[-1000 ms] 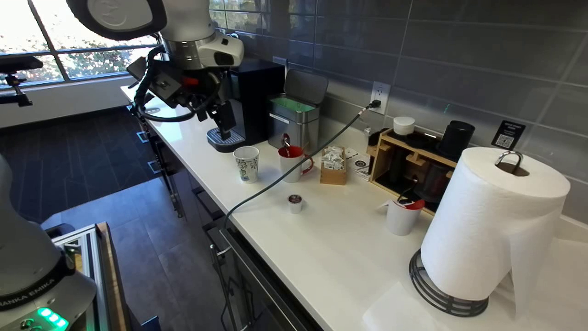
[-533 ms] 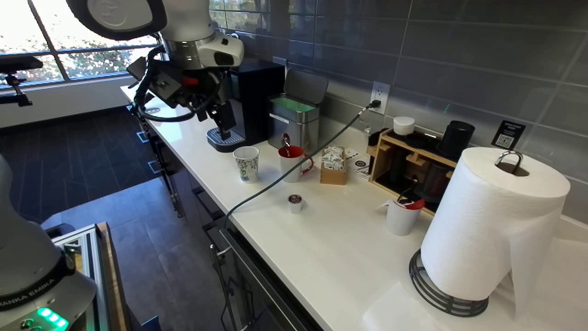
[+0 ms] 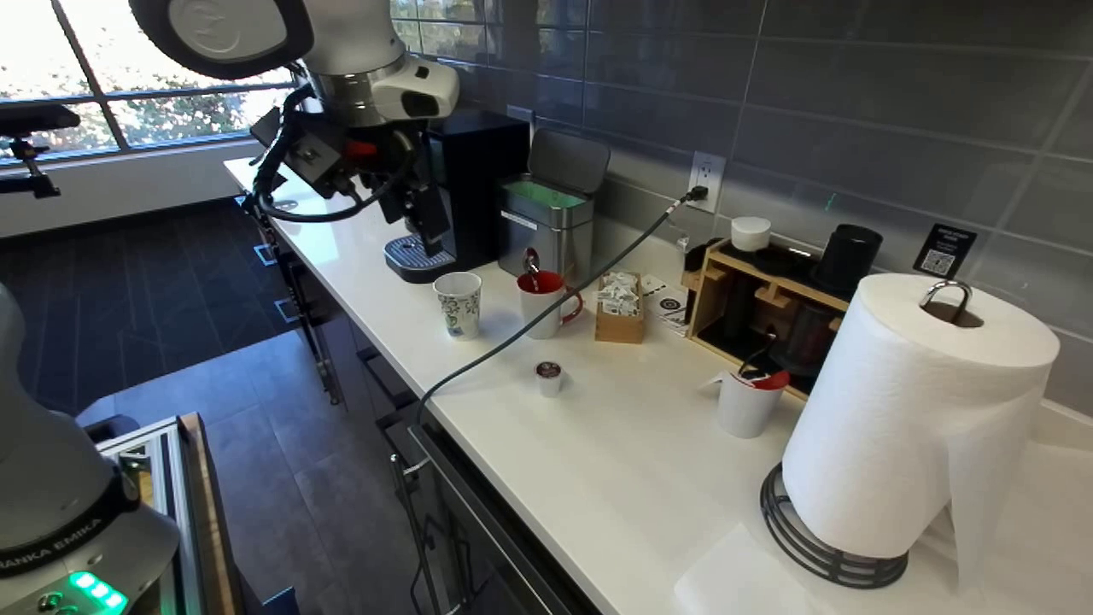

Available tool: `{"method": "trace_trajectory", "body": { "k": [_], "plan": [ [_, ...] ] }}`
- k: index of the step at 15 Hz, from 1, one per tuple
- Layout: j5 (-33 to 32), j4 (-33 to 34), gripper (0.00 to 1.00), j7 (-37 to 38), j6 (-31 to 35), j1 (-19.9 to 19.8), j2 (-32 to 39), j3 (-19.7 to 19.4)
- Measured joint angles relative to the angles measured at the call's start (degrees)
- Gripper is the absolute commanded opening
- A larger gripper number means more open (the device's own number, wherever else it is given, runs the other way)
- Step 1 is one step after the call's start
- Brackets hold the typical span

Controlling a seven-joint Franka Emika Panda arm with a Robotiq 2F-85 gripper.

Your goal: Put the capsule in the coffee machine

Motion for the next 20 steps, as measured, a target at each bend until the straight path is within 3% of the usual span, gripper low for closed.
{"method": "trace_trajectory", "body": {
  "k": [4,8,12,20],
  "plan": [
    [-3.07,-0.20,1.00,6.35,13.34,-2.31,5.99,3.49],
    [-10.45,0.17,1.00,11.85,19.99,-5.74,13.65,5.81],
    [-11.69,1.09,1.00,12.41,20.54,-6.67,19.67,5.78],
    [-13.06,2.04,1.00,14.83,20.54,-6.69,21.11,6.43]
  ]
}}
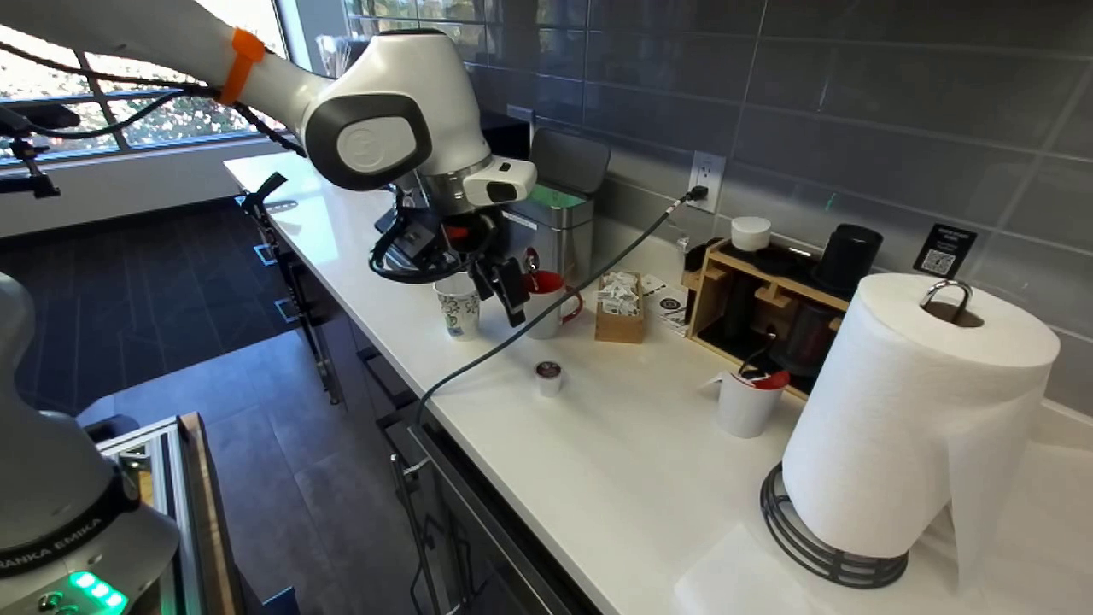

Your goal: Put the capsule in the coffee machine

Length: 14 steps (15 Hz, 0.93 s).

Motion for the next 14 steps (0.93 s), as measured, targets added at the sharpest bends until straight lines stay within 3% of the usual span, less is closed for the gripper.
{"method": "trace_trajectory", "body": {
  "k": [8,14],
  "plan": [
    [-6.73,4.64,1.00,7.63,4.05,-0.13,10.88,1.37],
    [-7.02,12.42,1.00,5.71,5.16,-0.58,21.20,-0.33]
  ]
}}
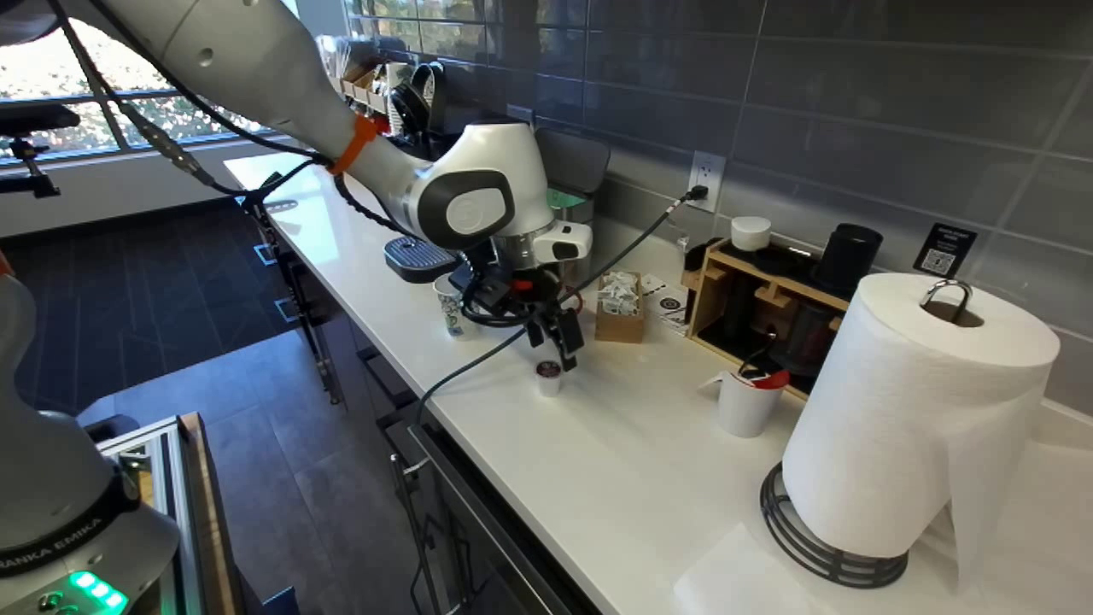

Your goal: Put the capsule in the coffee machine

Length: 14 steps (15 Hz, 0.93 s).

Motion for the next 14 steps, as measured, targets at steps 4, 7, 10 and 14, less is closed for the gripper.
{"method": "trace_trajectory", "body": {
  "k": [4,7,10,14],
  "plan": [
    [7.98,2.53,1.00,-8.37,0.00,-0.31,3.61,2.02],
    [11.57,3.54,1.00,-12.19,-0.07,-0.88,5.19,2.93],
    [12.43,3.95,1.00,-12.81,-0.11,-1.90,6.45,2.85],
    [12.80,3.97,0.90,-12.99,-0.13,-3.23,7.61,2.76]
  ]
}}
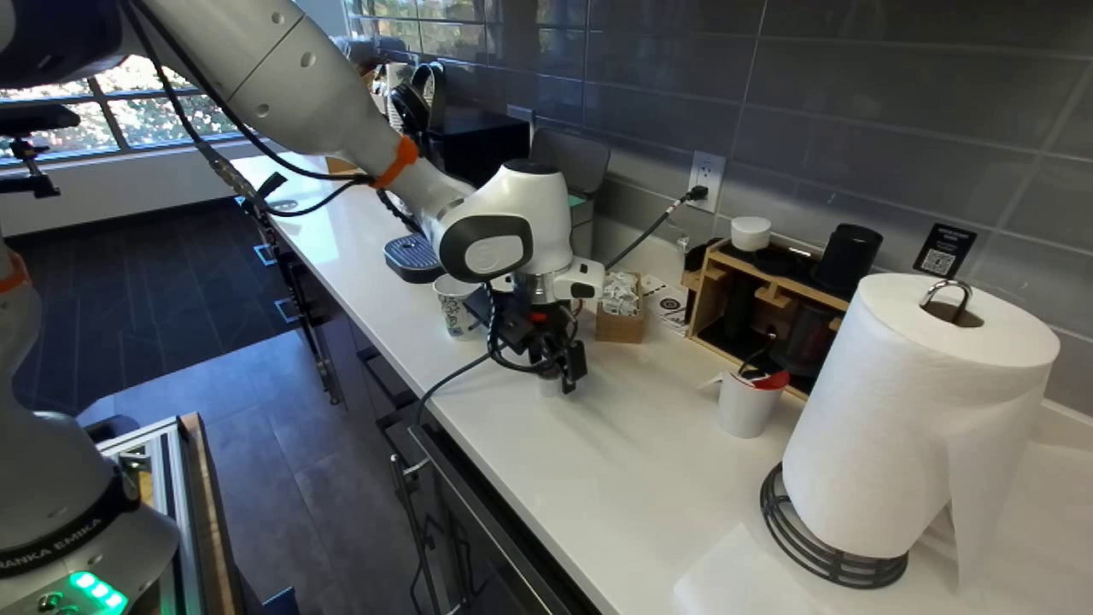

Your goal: Put the capsule in the coffee machine

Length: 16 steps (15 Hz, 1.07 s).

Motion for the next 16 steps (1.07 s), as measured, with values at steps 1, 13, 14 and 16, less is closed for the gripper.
{"method": "trace_trajectory", "body": {
  "k": [1,13,14,16],
  "plan": [
    [0.09,0.01,0.81,-0.04,0.00,-0.08,0.21,0.01],
    [0.61,0.48,0.29,-0.30,0.00,-0.06,0.43,1.23],
    [0.61,0.63,0.29,-0.30,0.00,-0.06,0.42,1.23],
    [0.59,0.77,0.29,-0.31,0.00,-0.05,0.20,1.22]
  ]
}}
